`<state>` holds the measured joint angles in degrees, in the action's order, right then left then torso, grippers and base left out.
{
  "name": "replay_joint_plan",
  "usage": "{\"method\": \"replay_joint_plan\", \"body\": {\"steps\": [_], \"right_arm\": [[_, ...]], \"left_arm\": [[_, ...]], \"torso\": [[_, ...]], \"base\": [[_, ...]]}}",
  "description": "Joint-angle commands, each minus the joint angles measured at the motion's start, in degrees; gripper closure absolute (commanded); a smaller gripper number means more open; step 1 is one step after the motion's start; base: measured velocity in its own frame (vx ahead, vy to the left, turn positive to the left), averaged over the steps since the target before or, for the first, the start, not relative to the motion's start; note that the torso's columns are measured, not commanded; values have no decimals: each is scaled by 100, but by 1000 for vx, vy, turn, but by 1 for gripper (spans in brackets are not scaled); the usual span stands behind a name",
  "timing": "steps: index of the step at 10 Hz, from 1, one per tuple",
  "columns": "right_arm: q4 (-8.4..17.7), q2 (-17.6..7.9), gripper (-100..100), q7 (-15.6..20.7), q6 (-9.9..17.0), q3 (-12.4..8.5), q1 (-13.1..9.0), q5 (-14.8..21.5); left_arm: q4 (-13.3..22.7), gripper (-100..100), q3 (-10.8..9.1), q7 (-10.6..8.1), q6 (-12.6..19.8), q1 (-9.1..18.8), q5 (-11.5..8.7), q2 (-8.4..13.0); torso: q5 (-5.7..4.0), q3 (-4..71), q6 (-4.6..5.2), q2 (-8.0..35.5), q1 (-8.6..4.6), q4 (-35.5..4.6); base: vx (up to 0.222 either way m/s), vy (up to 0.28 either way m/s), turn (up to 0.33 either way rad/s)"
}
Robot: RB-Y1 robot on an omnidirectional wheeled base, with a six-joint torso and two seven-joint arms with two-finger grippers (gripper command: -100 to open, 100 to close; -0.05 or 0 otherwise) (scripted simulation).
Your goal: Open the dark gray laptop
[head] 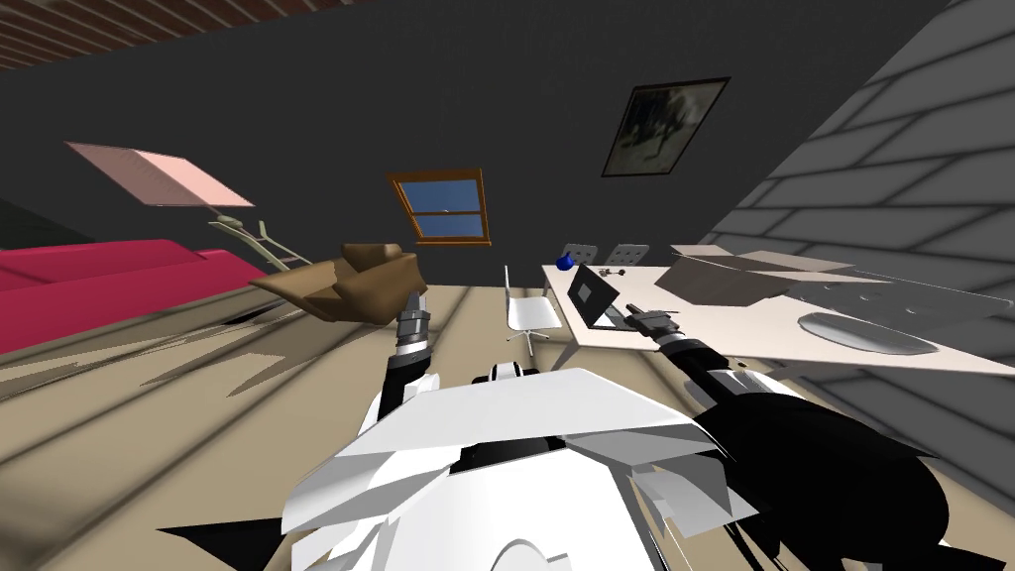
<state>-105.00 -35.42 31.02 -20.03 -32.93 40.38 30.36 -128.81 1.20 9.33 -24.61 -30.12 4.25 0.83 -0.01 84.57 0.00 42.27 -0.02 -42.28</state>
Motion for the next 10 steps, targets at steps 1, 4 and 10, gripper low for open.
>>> {"method": "replay_joint_plan", "body": {"steps": [1, 4, 10], "right_arm": [[-103, -28, -100, 134, 35, -60, 66, 135], [-271, -61, -100, 419, 96, -162, 177, 388], [-607, -125, -100, 1014, 227, -372, 405, 913]], "left_arm": [[0, 0, 0, 0, 0, 0, 0, 0], [0, 0, 1, 0, 0, -1, 0, -1], [0, 0, 1, 0, 0, -1, 0, -1]], "torso": [[3, 2, 1, -4, 11, 1], [7, 6, -1, -9, 21, 3], [2, -1, 0, 2, 6, 0]], "base": [[18, 26, -27], [47, 85, -24], [44, 63, -23]]}}
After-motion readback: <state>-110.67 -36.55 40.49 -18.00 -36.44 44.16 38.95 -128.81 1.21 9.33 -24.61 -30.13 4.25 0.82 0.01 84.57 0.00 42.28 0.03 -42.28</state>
